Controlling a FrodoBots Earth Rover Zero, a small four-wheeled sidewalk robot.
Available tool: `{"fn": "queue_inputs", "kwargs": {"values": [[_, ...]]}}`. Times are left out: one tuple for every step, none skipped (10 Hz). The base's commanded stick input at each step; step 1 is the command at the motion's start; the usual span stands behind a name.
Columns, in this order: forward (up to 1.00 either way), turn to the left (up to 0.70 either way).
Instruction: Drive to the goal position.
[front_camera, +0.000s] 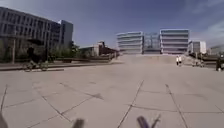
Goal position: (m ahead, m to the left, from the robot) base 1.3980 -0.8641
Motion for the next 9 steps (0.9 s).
{"fn": "queue_inputs", "kwargs": {"values": [[0.7,0.0],[0.7,-0.15],[0.7,-0.34],[0.7,-0.34],[0.7,-0.34],[0.7,-0.34],[0.7,-0.34],[0.7,-0.34],[0.7,-0.34]]}}
